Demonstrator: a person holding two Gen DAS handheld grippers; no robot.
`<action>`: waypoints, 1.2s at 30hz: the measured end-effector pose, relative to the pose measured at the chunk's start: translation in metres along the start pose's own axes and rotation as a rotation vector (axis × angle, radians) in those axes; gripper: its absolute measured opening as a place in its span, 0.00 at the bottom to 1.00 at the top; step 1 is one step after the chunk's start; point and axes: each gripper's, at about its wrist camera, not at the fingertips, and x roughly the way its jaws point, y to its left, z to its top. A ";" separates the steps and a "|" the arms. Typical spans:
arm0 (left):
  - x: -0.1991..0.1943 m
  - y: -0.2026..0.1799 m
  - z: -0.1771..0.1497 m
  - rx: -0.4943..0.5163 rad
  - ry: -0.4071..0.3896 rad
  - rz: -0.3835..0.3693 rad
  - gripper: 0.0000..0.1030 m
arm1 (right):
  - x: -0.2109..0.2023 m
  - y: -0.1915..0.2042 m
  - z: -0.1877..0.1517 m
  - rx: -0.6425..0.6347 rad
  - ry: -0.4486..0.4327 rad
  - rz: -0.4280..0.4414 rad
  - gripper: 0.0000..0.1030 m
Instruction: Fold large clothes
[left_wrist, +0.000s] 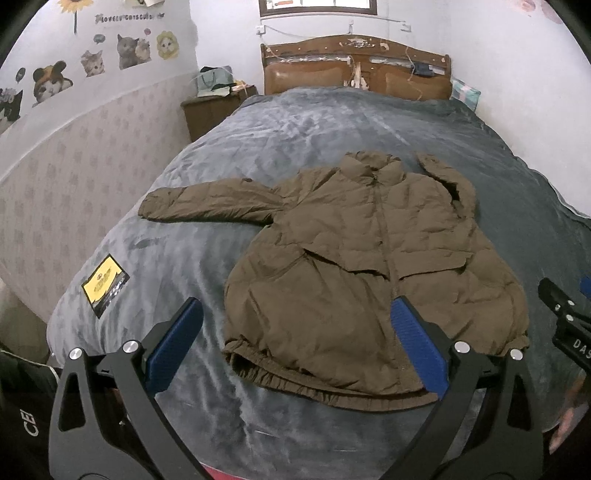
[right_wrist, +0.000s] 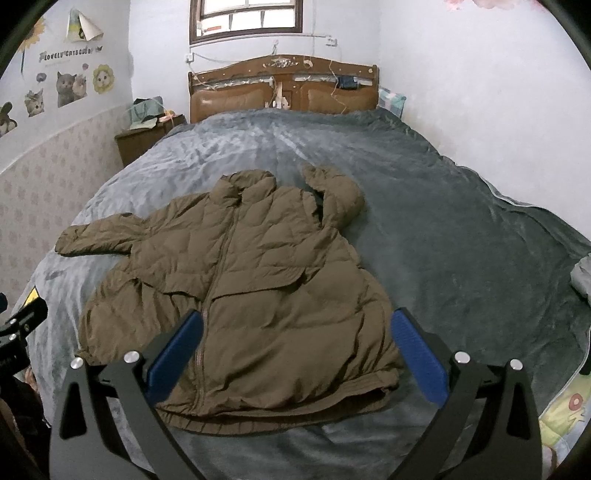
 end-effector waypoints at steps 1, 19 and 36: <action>-0.001 0.001 0.000 -0.001 0.002 -0.001 0.97 | 0.000 0.001 -0.001 -0.001 -0.001 -0.003 0.99; 0.001 0.000 -0.003 0.001 0.012 0.017 0.97 | 0.011 0.000 -0.007 0.004 0.025 0.003 0.99; 0.011 0.006 -0.008 -0.022 0.034 0.026 0.97 | 0.013 0.002 -0.010 -0.005 0.024 0.000 0.99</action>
